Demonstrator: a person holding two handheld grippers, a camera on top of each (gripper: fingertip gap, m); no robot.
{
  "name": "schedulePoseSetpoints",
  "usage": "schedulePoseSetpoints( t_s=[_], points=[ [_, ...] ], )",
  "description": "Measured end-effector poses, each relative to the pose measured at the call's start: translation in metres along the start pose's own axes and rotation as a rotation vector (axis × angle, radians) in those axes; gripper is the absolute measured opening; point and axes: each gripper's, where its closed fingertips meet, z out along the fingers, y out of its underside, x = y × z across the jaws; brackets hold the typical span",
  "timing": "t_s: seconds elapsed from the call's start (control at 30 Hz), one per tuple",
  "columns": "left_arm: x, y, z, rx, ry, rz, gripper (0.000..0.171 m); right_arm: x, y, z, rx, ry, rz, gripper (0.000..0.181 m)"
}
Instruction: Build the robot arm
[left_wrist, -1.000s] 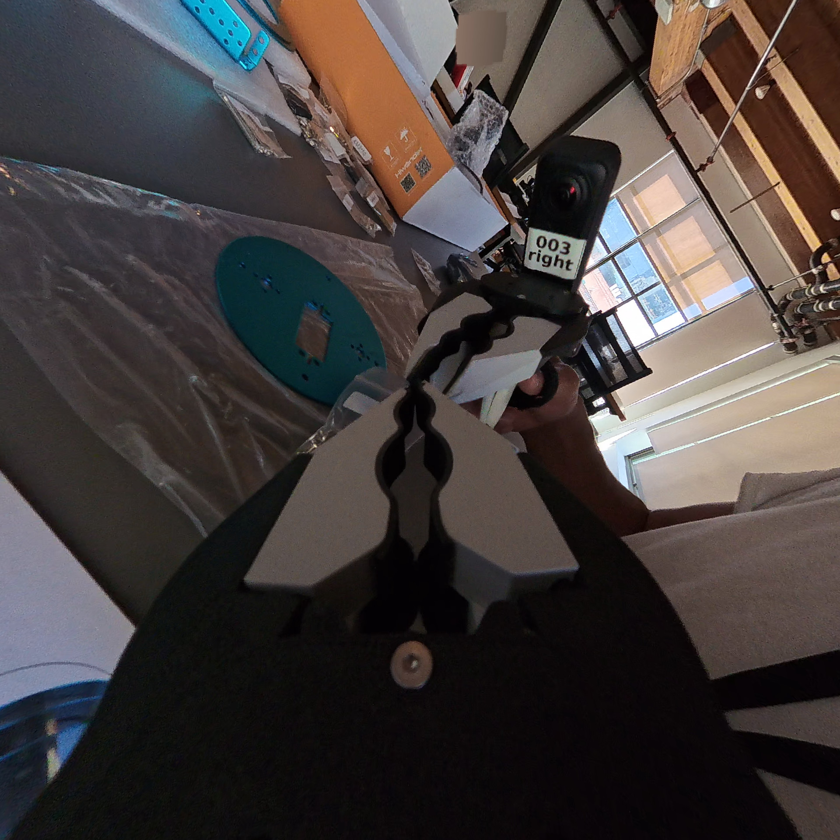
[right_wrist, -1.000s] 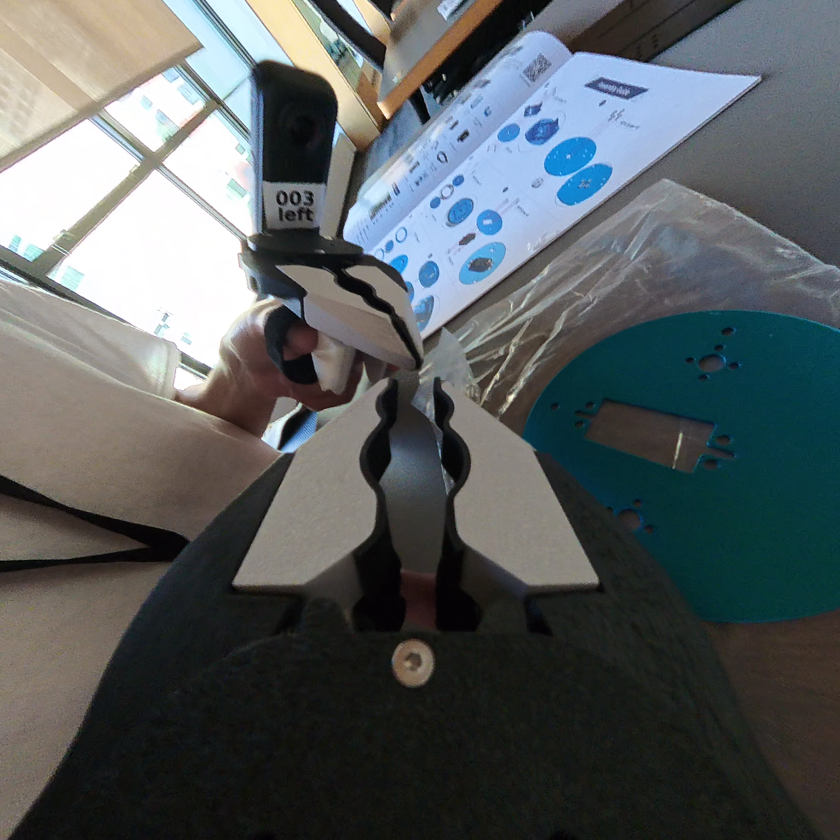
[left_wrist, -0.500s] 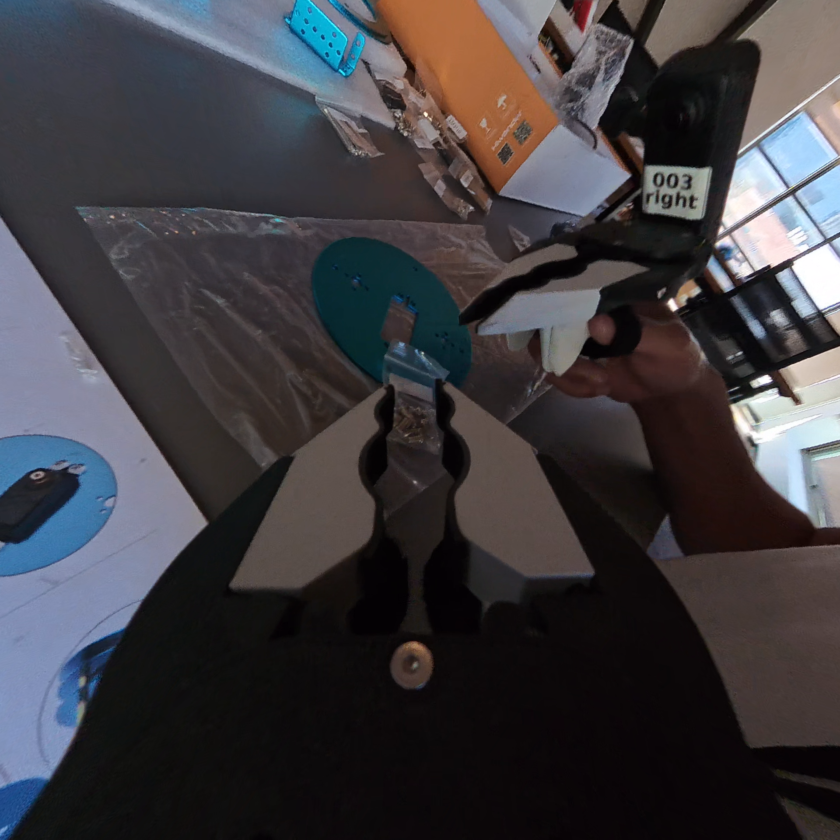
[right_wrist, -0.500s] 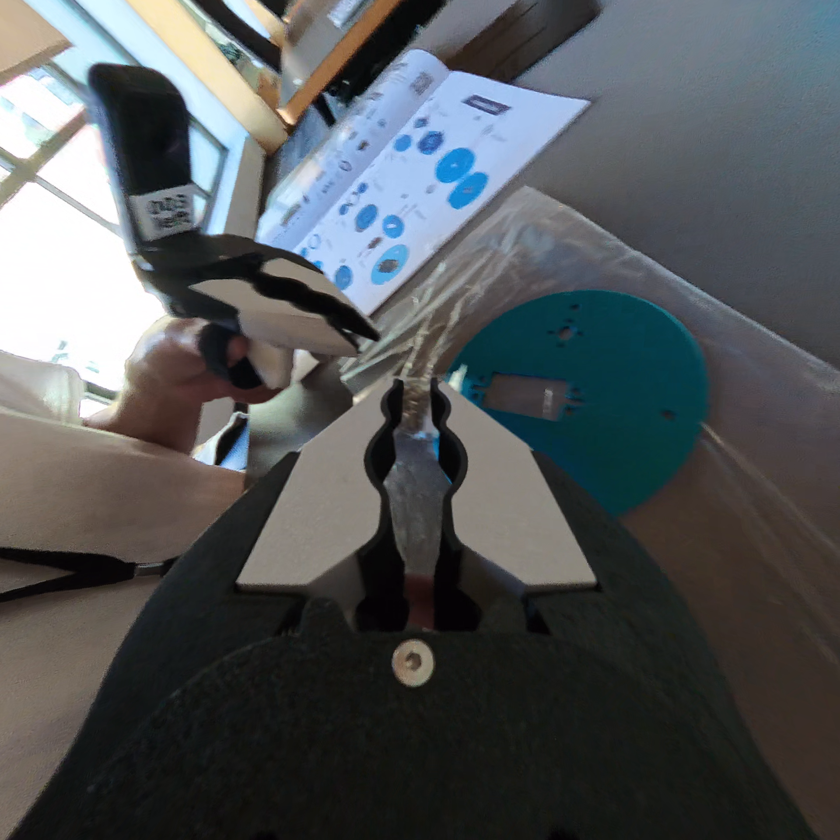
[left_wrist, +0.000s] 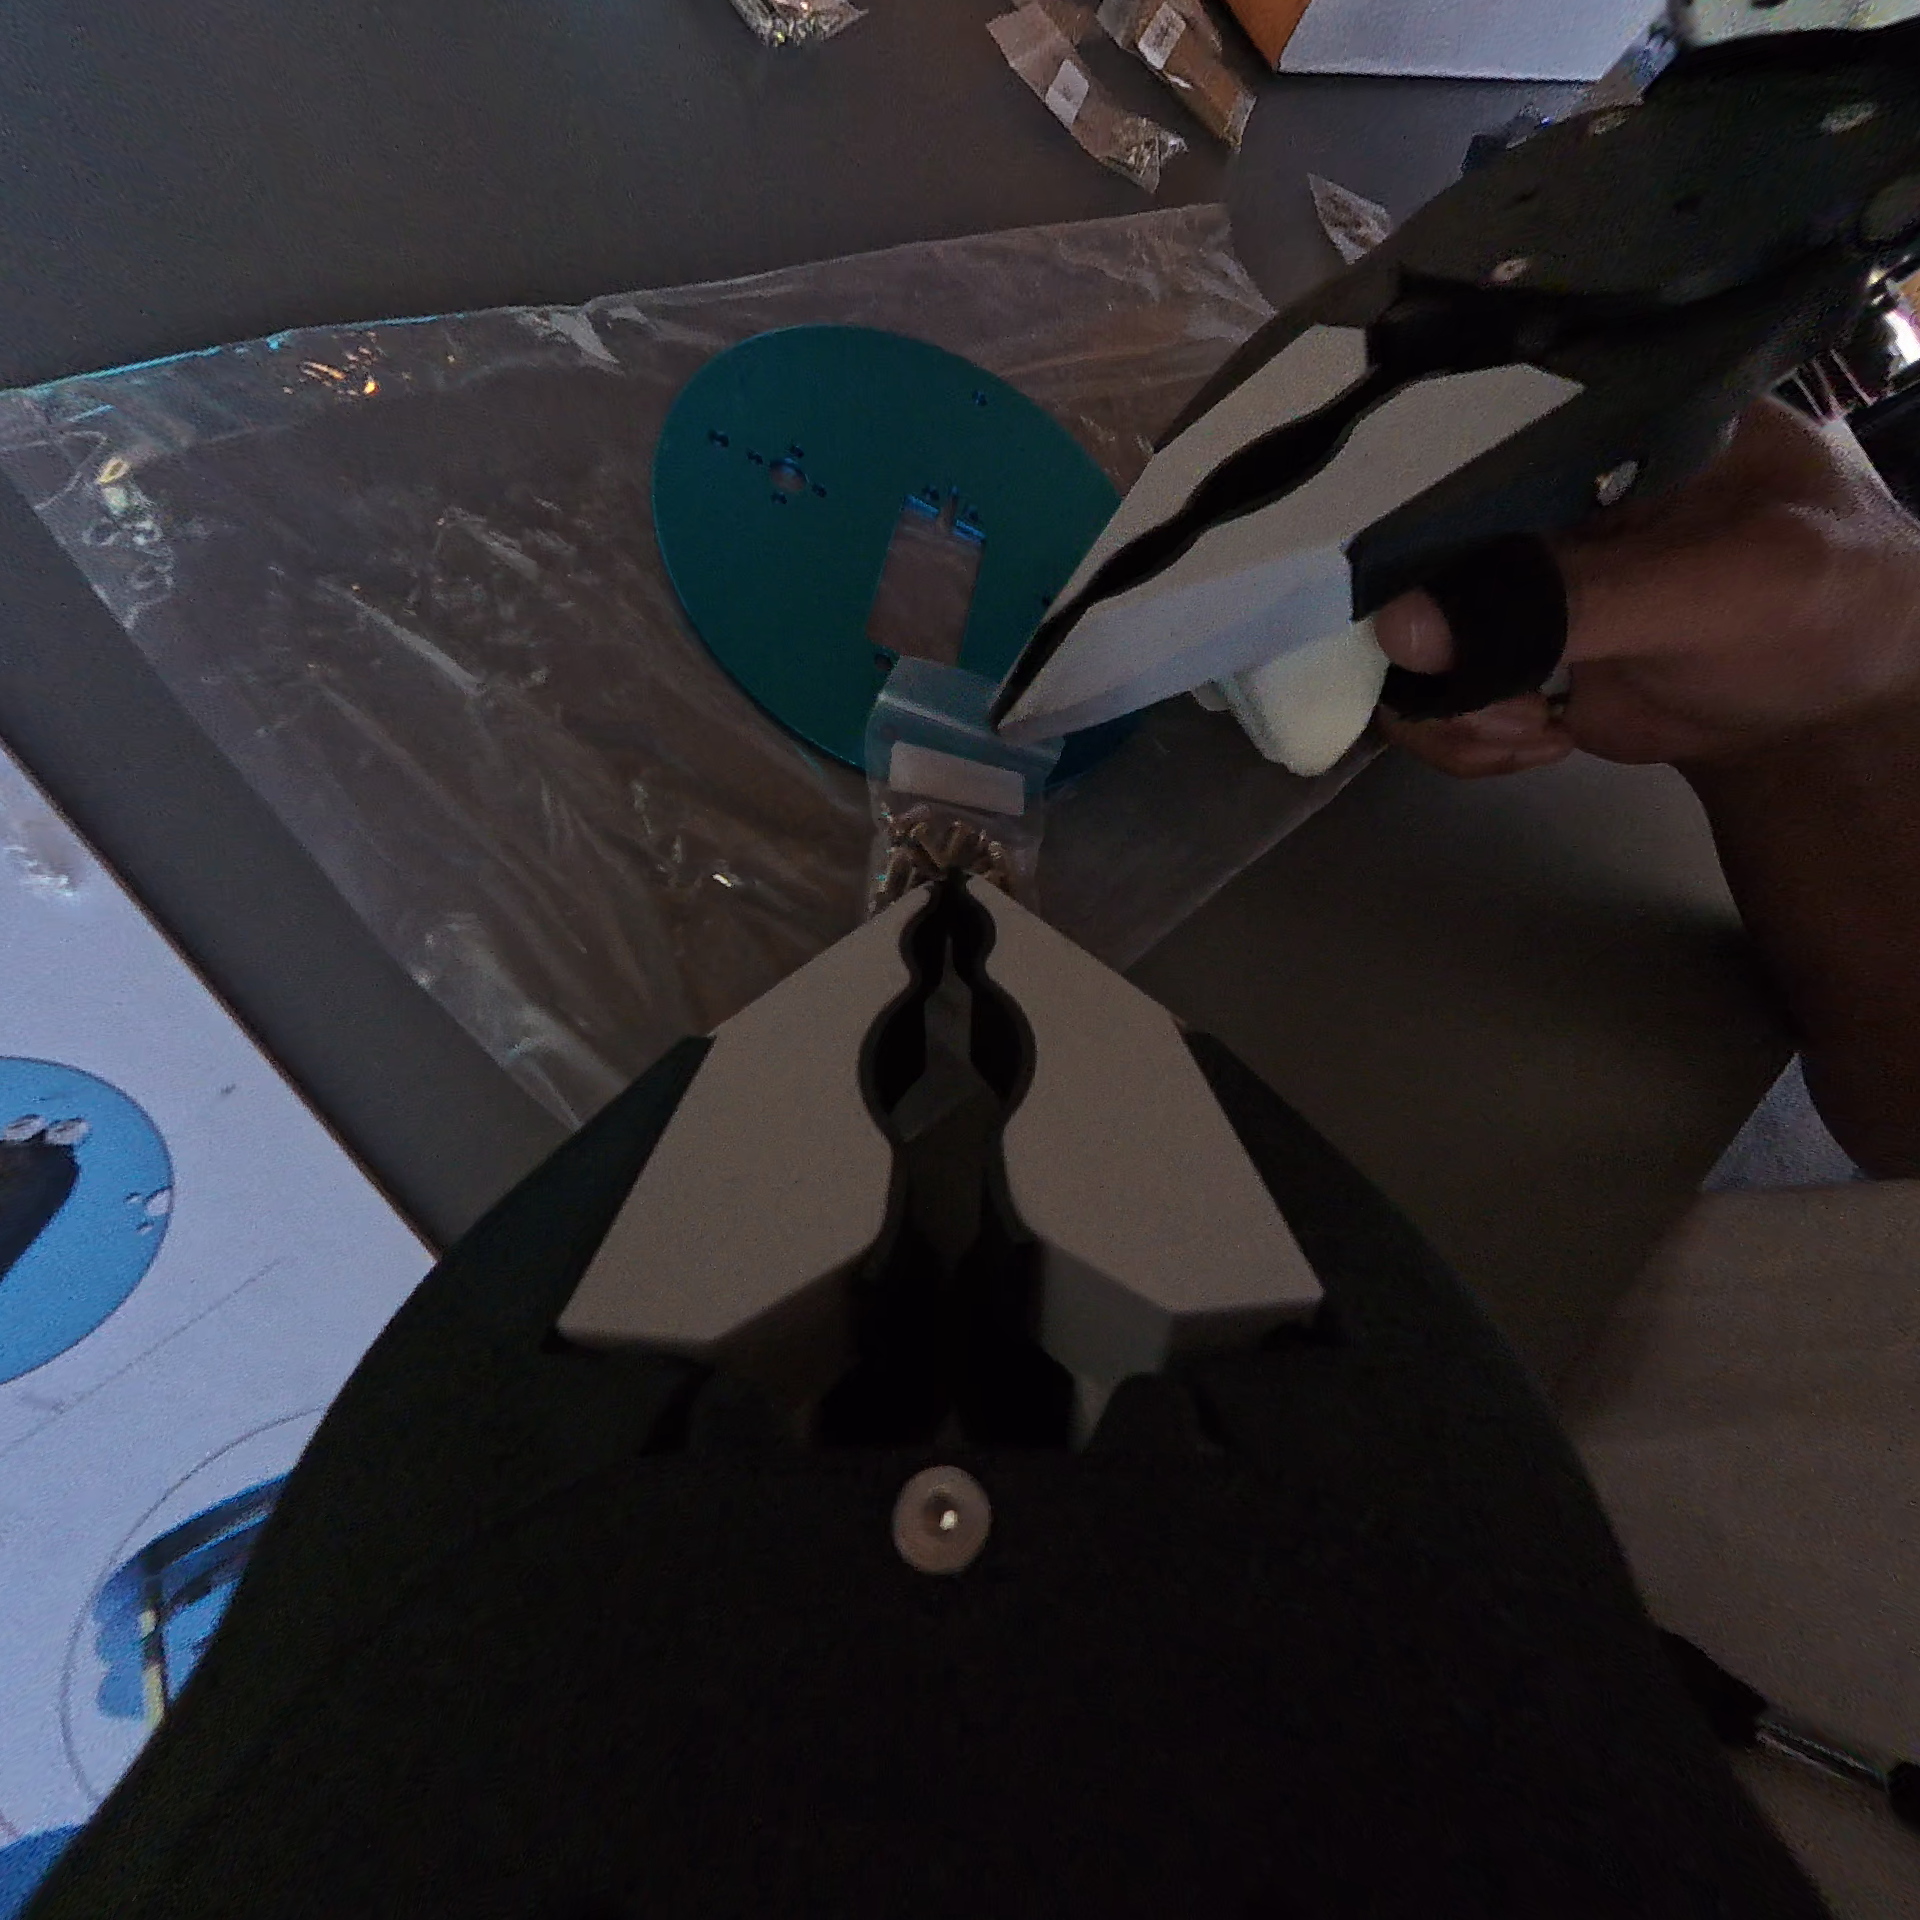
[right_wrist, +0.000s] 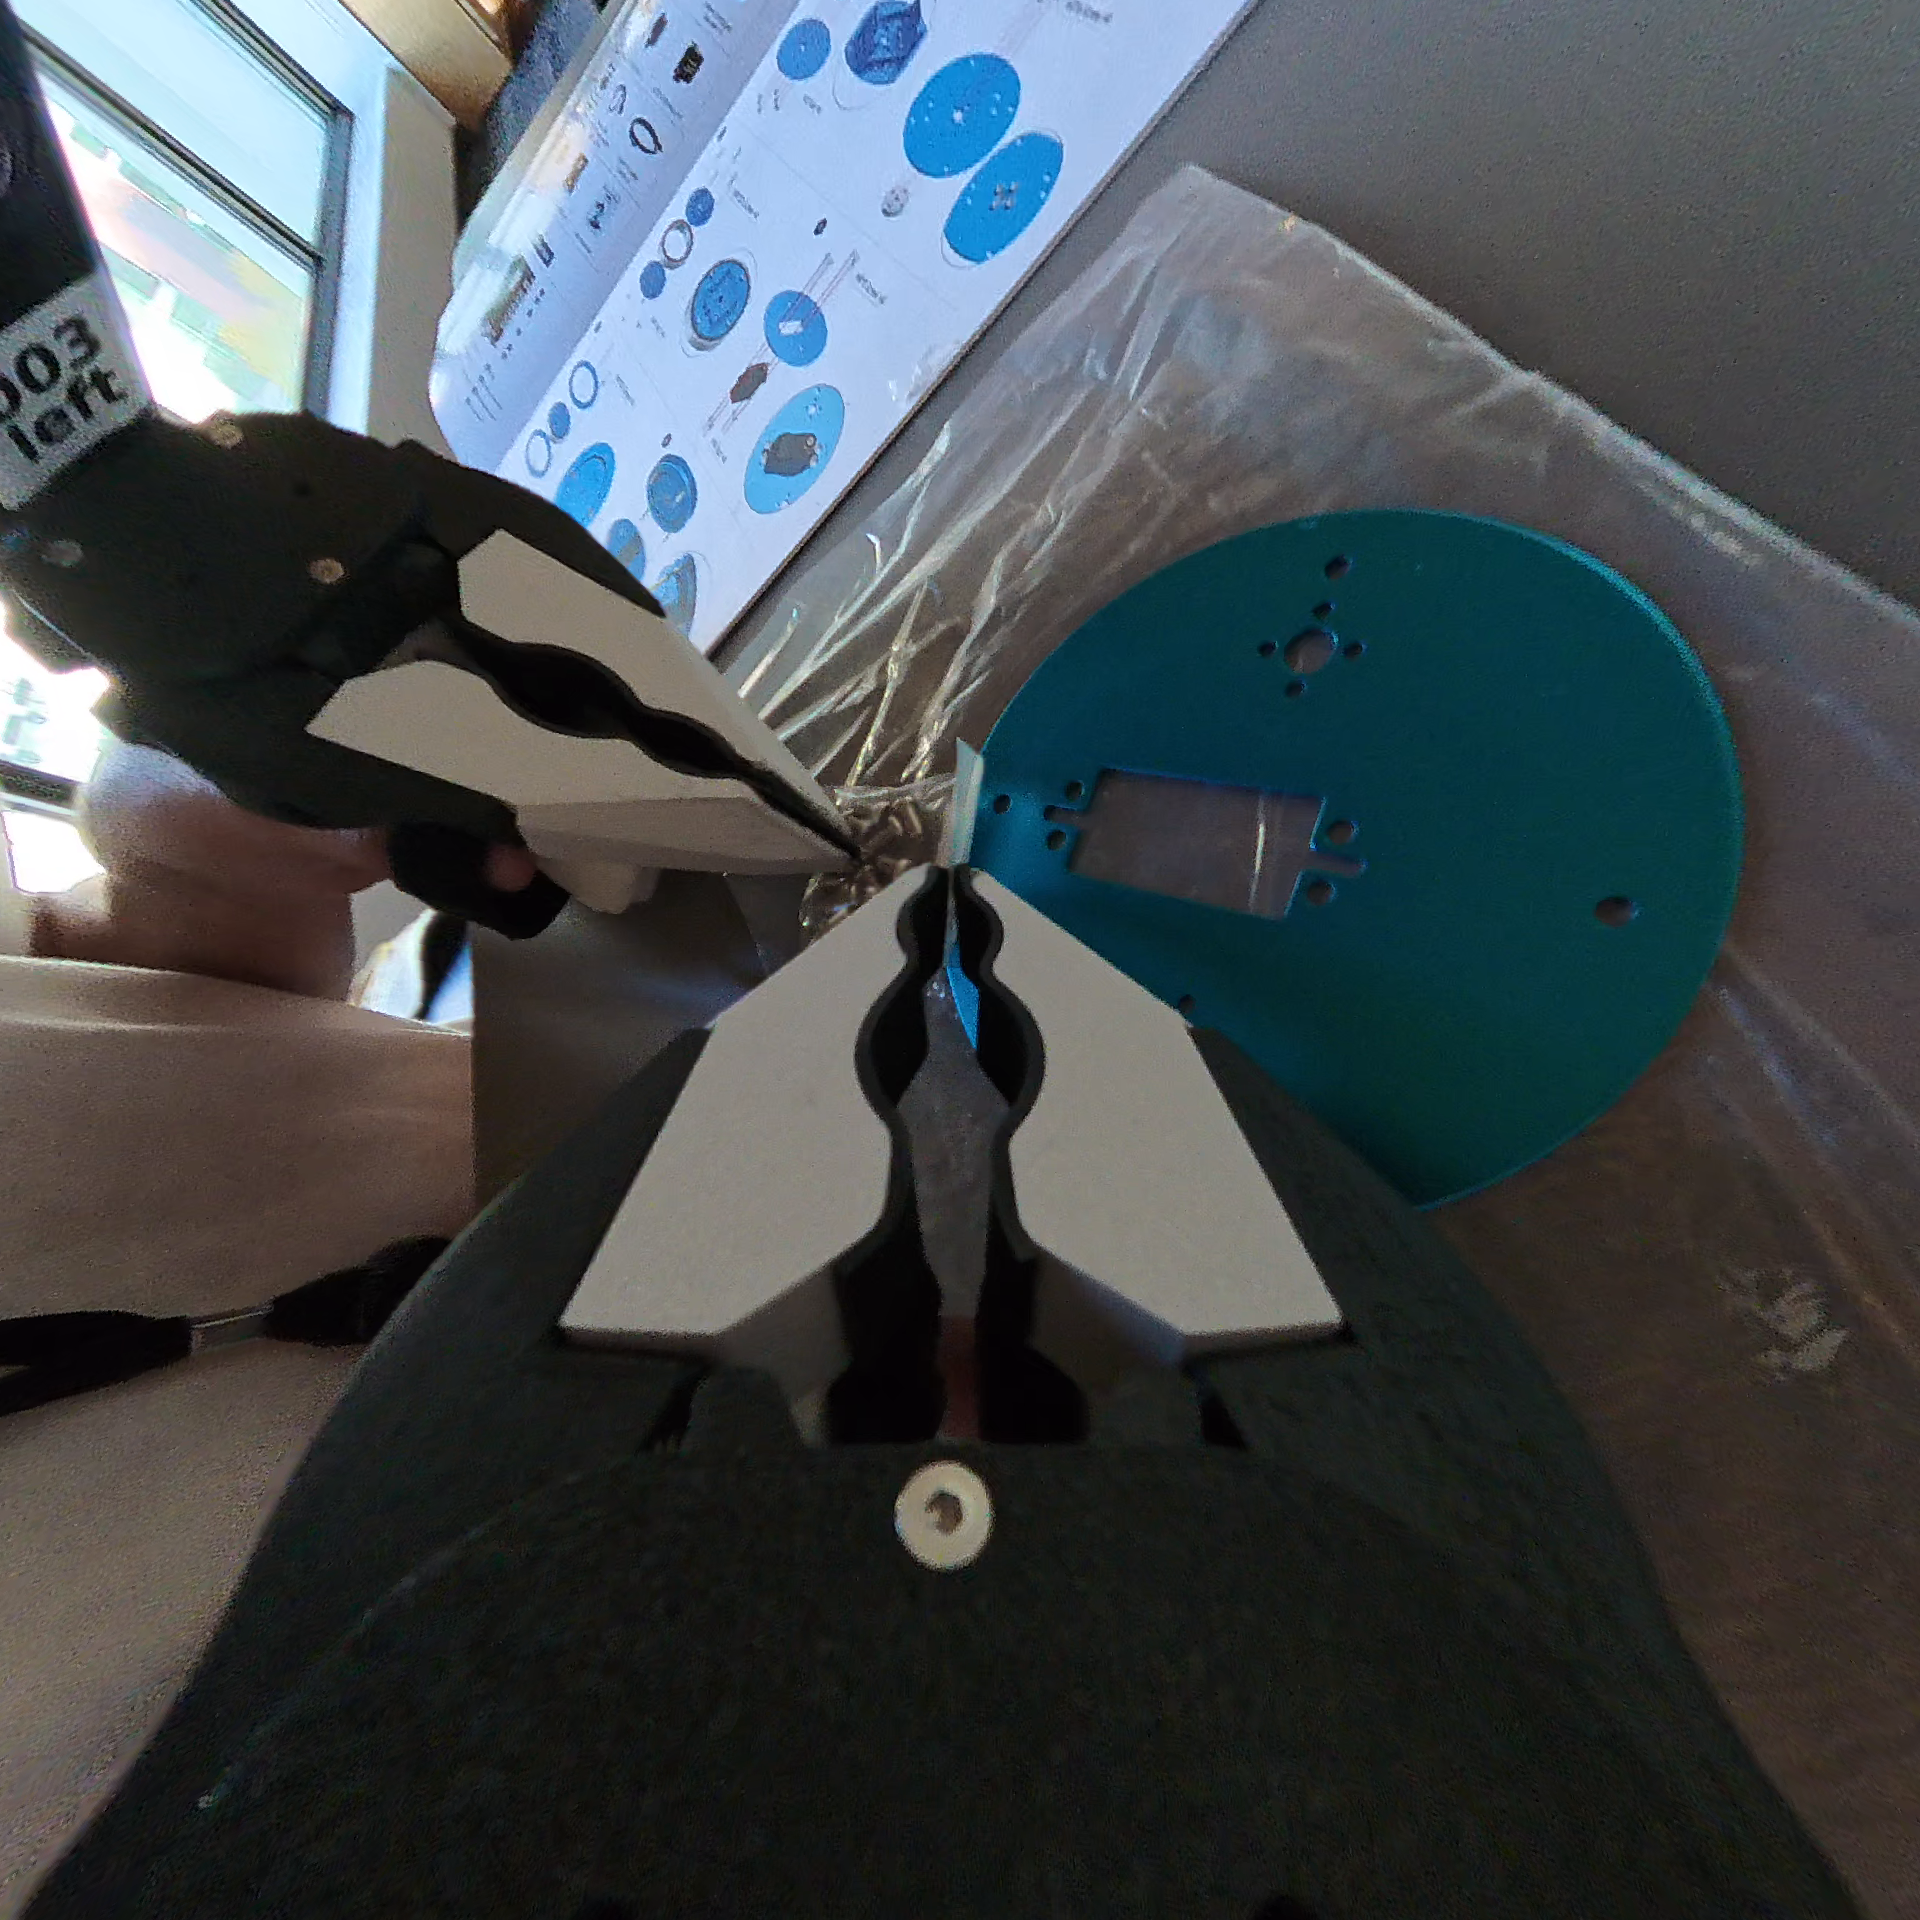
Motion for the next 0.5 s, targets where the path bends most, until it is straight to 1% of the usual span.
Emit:
schedulePoseSetpoints(
  t_s=[0.07,0.13,0.2,0.27,0.37,0.5],
  points=[
    [0.0,-0.003,-0.001,0.014,-0.001,0.001,0.0,-0.011,-0.005,-0.002,0.035,-0.011,-0.08,0.0],
    [0.002,-0.015,-0.007,0.09,0.015,-0.015,0.0,-0.024,-0.014,-0.007,0.099,-0.017,-0.177,0.0],
    [0.013,-0.032,-0.018,0.192,0.105,-0.076,0.002,-0.027,-0.019,-0.01,0.125,0.056,-0.293,0.0],
    [0.019,-0.042,-0.028,0.253,0.184,-0.147,0.009,-0.028,-0.02,-0.01,0.128,0.125,-0.396,0.0],
    [0.019,-0.041,-0.028,0.245,0.243,-0.223,0.016,-0.038,-0.024,-0.009,0.147,0.158,-0.485,0.0],
    [0.019,-0.043,-0.028,0.27,0.343,-0.36,0.017,-0.044,-0.021,-0.005,0.133,0.183,-0.564,0.0]
  ],
)
